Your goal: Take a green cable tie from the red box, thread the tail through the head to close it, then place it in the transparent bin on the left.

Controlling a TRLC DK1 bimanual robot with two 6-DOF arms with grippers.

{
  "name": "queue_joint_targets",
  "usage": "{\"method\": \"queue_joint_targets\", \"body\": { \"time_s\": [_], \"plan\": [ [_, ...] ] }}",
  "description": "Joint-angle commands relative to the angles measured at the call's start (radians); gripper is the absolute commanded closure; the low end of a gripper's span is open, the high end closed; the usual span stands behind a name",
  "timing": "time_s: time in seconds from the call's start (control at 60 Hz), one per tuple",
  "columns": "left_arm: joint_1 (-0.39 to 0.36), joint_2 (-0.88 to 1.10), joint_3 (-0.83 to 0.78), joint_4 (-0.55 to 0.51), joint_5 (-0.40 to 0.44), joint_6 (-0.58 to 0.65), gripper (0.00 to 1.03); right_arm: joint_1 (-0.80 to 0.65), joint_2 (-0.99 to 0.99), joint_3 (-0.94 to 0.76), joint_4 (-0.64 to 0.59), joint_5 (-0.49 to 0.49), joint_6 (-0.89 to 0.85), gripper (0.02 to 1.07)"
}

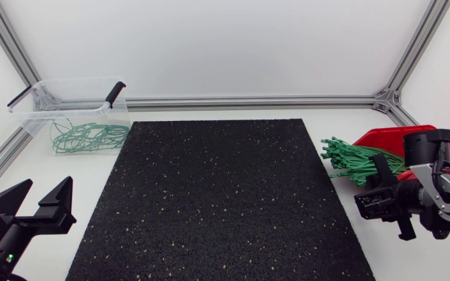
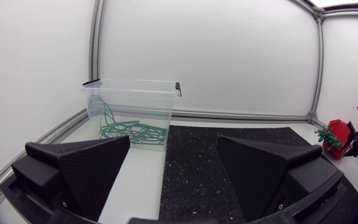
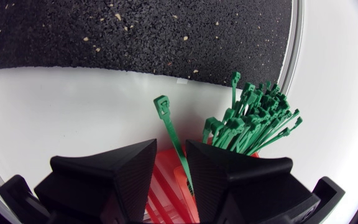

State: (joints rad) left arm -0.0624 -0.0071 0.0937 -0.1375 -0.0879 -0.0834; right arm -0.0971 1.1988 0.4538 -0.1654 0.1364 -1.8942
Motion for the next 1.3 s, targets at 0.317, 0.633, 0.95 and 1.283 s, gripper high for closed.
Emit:
{"method": "queue_joint_targets", "body": {
  "time_s": [0.317,0.633,0.95,1.283],
  "plan": [
    [-0.005,-0.007,-0.035,-0.06,-0.012,-0.019,0.05,0.008,0.001,-0.026,0.027,0.009,-0.063,0.95],
    [-0.008,-0.005,-0.035,-0.06,-0.012,-0.019,0.05,0.017,-0.081,-0.035,0.017,0.005,-0.065,1.01],
    [-0.02,-0.007,-0.035,-0.06,-0.01,-0.019,0.05,0.065,-0.274,0.046,-0.144,-0.018,0.014,1.01],
    [-0.02,-0.007,-0.035,-0.06,-0.01,-0.019,0.05,0.149,-0.321,0.255,-0.31,-0.015,0.365,1.01]
  ]
}}
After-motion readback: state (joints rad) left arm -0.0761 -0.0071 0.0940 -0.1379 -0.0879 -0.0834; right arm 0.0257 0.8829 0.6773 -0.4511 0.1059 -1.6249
